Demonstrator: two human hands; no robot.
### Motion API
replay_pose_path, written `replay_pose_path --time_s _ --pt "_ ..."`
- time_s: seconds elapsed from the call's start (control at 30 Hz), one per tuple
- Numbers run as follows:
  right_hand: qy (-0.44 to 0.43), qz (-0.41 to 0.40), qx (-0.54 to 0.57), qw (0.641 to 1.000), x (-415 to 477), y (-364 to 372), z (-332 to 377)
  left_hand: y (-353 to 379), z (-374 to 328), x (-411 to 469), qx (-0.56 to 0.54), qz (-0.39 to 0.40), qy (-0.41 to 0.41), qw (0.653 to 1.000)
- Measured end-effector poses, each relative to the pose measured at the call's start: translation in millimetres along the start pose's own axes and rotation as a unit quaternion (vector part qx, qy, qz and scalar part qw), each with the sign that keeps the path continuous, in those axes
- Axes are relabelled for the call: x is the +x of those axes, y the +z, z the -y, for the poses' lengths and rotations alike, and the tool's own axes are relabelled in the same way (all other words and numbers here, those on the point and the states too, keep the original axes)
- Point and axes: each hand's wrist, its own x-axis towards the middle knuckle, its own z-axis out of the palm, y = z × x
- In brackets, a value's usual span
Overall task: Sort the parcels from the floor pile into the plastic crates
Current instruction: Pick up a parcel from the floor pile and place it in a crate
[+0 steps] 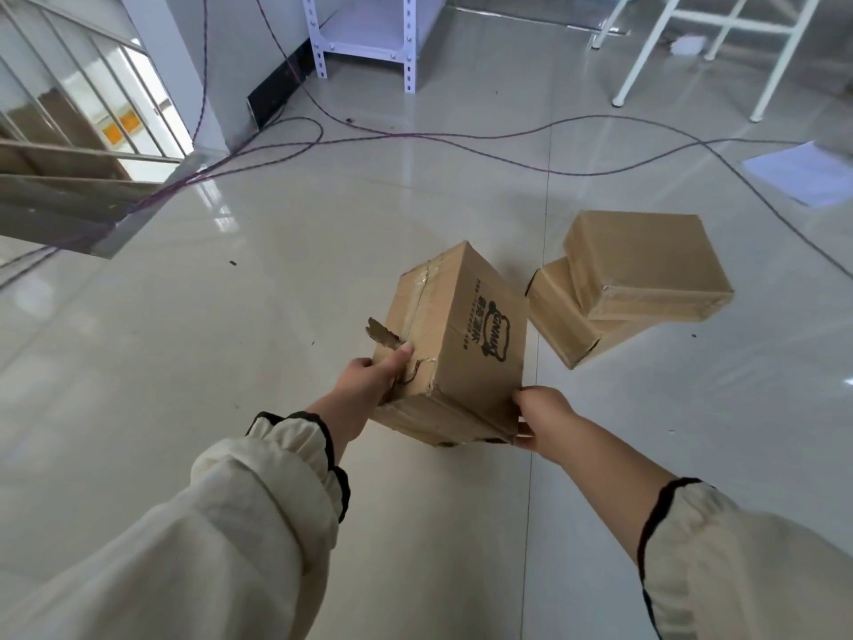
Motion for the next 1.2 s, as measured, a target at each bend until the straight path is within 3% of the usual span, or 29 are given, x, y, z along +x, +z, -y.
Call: replay_pose_path --time_s 0.13,0.23,0.33,0.43,0.57,0.83,1.2 --pt "-0.005 0.013 -0.011 1.000 -5.5 0.5 0.2 -2.2 -1.1 -3.5 -0.014 -0.015 0.023 1.000" --pt "-0.037 0.020 -0.055 0.998 -7.4 2.4 -2.7 -4.5 -5.2 -4.4 0.011 -0.083 0.087 0.993" --pt "-0.066 0.014 -0.013 0.998 -8.3 5.2 3.0 -8.8 -11.3 -6.0 0.019 -0.140 0.109 0.984" --pt "-0.024 0.047 0.097 0.994 -12.6 5.6 11.9 -6.6 -8.4 -3.1 0.012 -0.099 0.062 0.993" --pt "-0.058 0.035 0.017 0.998 -15.5 5.0 10.7 -6.1 6.1 -4.2 0.026 -0.026 -0.023 0.999" --pt "-0.074 0.060 -0.028 0.995 -14.8 -3.0 7.7 -8.6 17.4 4.1 0.047 -0.014 -0.038 0.998" --pt "0.008 0.052 -0.002 0.999 -2.5 -58.8 -4.7 -2.4 39.1 8.7 0.085 0.117 -0.079 0.986"
